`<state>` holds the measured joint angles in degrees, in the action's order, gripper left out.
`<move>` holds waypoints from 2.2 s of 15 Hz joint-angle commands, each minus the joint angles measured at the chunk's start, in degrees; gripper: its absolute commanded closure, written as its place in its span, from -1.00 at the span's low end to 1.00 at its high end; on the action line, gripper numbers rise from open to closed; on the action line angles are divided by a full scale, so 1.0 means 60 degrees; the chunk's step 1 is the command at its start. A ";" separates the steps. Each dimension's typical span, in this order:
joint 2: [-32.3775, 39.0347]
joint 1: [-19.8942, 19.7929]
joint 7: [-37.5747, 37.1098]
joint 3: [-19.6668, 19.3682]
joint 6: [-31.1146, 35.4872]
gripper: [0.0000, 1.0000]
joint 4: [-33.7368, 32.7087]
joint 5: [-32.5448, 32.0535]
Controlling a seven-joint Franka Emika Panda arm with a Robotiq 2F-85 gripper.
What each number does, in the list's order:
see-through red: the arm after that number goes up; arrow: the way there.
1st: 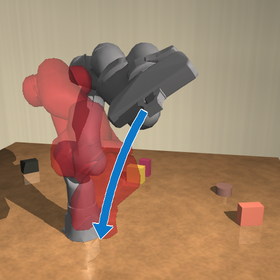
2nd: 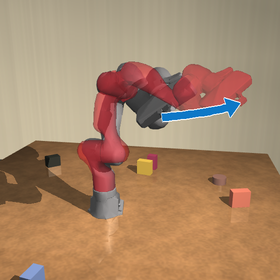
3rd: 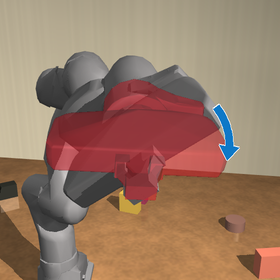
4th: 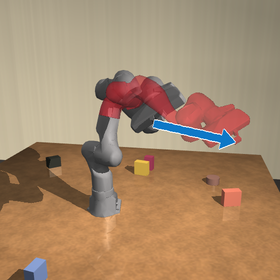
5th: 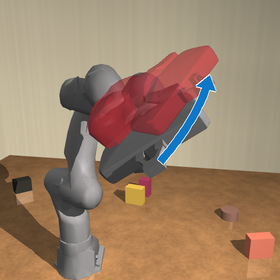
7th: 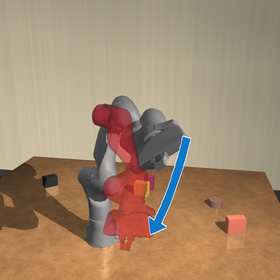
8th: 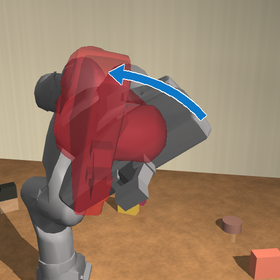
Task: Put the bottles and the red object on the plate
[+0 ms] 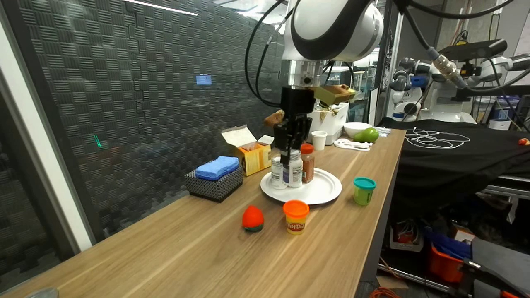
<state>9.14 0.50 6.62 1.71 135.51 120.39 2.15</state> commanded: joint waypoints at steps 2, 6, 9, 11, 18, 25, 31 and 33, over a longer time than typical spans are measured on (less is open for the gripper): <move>-0.0064 -0.0056 0.0527 0.0127 0.0520 0.49 0.0347 0.0486; 0.0012 -0.0066 0.0754 0.0174 0.0852 0.49 0.0480 0.0567; 0.0053 -0.0069 0.0895 0.0185 0.1162 0.49 0.0589 0.0507; 0.0097 -0.0096 0.1023 0.0197 0.1302 0.49 0.0646 0.0558; 0.0098 -0.0100 0.1182 0.0201 0.1608 -1.00 0.0805 0.0467; -0.0882 0.0020 0.0810 0.0110 0.1365 -1.00 0.1176 0.0067; -0.2745 -0.0052 -0.0410 -0.0116 0.1537 -1.00 0.1989 -0.0159; -0.3223 -0.0268 -0.1459 -0.0254 0.1670 -1.00 0.2288 -0.0721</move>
<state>-3.83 0.34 5.64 1.04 143.70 129.46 2.04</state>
